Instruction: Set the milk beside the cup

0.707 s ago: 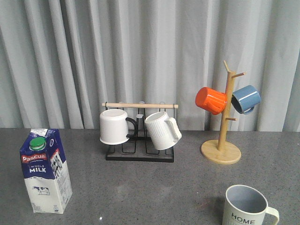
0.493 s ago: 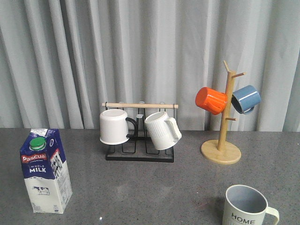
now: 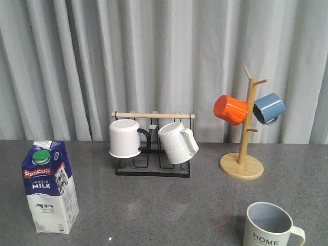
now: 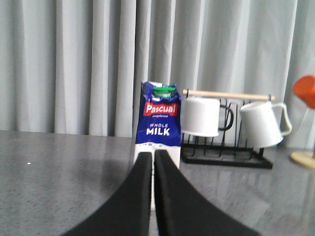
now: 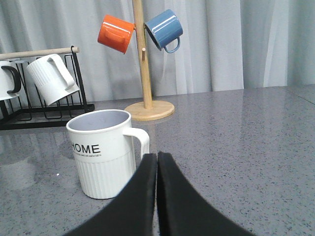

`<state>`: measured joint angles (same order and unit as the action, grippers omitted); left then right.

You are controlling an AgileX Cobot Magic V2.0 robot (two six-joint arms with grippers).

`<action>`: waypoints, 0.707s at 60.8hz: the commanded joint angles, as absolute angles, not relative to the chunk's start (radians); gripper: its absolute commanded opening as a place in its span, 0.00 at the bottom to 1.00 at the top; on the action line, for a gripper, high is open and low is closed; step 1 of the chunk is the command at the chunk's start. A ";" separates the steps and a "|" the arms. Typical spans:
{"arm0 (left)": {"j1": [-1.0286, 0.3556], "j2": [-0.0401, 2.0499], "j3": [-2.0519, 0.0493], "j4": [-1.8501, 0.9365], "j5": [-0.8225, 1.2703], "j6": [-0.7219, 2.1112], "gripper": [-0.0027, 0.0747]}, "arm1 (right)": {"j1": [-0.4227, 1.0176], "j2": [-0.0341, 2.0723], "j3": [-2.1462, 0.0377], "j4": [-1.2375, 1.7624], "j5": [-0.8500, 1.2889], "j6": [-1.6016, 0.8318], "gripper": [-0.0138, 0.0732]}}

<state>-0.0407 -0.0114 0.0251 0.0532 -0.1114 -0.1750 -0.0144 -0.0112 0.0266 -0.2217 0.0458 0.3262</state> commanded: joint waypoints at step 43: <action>-0.042 -0.014 0.044 0.042 -0.213 -0.709 0.25 | -0.019 0.016 0.033 -0.200 -0.187 0.597 0.51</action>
